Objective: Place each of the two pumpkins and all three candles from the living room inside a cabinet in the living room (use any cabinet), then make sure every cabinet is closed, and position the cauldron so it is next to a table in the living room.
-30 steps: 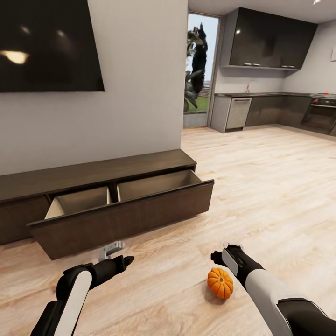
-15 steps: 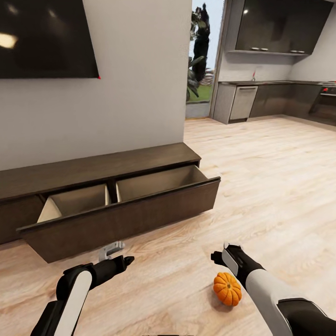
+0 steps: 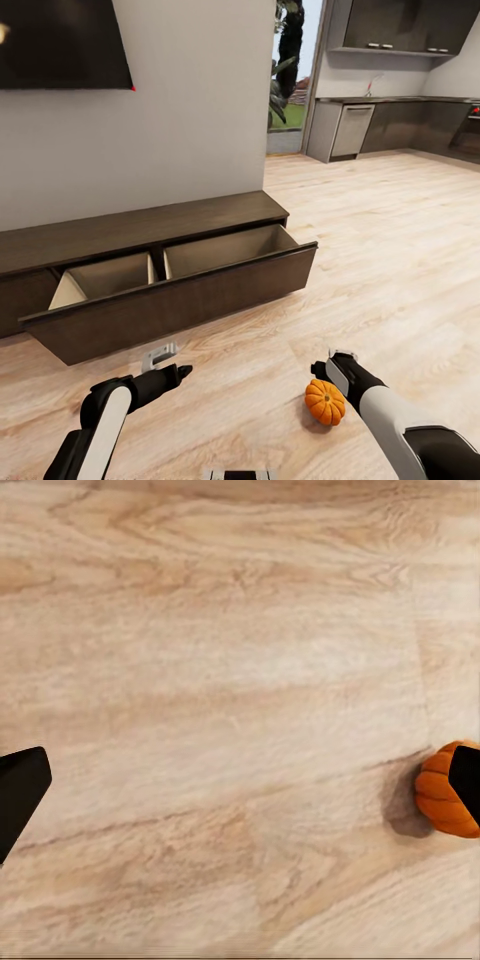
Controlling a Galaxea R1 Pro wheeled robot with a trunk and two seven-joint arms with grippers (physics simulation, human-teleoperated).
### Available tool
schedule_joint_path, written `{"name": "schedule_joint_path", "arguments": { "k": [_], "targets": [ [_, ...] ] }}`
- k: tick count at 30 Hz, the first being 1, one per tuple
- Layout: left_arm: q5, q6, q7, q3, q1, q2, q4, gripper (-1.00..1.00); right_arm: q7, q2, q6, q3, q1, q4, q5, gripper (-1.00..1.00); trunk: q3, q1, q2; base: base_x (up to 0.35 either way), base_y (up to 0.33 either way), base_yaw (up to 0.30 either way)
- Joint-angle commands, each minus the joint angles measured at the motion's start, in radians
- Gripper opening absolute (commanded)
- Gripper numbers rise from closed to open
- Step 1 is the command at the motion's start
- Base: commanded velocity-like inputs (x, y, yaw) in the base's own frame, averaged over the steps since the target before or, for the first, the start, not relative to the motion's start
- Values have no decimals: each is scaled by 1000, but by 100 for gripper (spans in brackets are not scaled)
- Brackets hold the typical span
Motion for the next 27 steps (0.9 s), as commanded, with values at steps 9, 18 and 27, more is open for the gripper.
{"name": "schedule_joint_path", "arguments": {
  "k": [9,18,27],
  "targets": [
    [131,8,-2,-67,-46,-15,-38,100,-6,-17,-3,21,0,-6,-9,100,-36,4,-3,0,0,0],
    [183,10,-3,-60,-65,-15,-37,100,-6,-16,-61,22,0,-6,-10,100,-71,8,-5,0,0,0],
    [186,11,-4,-60,-65,28,-33,100,19,-19,-132,33,0,-9,13,100,-105,12,-7,0,0,0]
  ]
}}
